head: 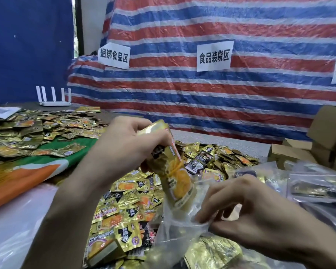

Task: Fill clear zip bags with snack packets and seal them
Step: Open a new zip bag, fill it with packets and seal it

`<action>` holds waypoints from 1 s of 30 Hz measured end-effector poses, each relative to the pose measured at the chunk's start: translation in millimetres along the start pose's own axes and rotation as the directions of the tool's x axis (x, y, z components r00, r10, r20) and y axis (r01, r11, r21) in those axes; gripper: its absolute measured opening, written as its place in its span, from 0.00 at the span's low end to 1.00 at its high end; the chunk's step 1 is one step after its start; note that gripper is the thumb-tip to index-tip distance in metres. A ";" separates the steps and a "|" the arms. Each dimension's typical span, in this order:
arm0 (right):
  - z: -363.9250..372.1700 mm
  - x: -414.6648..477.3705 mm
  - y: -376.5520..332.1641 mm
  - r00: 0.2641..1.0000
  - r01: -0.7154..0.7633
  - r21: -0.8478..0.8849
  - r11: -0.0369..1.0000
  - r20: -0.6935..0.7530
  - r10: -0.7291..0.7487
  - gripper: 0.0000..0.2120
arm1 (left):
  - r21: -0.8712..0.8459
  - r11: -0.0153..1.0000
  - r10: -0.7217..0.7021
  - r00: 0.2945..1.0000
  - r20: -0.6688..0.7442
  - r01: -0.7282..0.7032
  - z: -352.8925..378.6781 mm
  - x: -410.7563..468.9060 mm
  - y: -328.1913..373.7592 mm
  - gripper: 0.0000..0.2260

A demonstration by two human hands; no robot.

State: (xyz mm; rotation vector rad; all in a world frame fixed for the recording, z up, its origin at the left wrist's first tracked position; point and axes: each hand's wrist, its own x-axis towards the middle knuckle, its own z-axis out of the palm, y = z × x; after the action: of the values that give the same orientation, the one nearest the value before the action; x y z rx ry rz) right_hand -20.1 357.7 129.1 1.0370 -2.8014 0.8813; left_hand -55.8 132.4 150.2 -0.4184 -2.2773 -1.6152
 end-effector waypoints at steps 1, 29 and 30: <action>0.6 0.7 -1.2 0.999 0.032 0.010 0.999 -0.017 -0.032 0.07 | -0.001 1.000 -0.018 0.999 0.047 0.018 2.9 0.6 -0.3 0.15; -21.7 -17.3 0.8 0.995 -0.088 -0.082 0.993 -0.060 0.083 0.06 | -0.105 0.991 -0.030 0.899 0.437 0.085 14.6 30.1 -37.0 0.11; -22.7 -16.8 3.5 0.992 -0.115 -0.086 0.990 -0.051 0.111 0.08 | -0.093 0.990 -0.066 0.929 0.364 0.107 23.4 38.4 -46.9 0.11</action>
State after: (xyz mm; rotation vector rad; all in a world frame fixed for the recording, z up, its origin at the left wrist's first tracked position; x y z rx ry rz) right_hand -12.9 381.6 142.9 0.8425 -2.8558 0.7717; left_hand -112.0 141.7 118.9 -0.7037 -2.5039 -1.8441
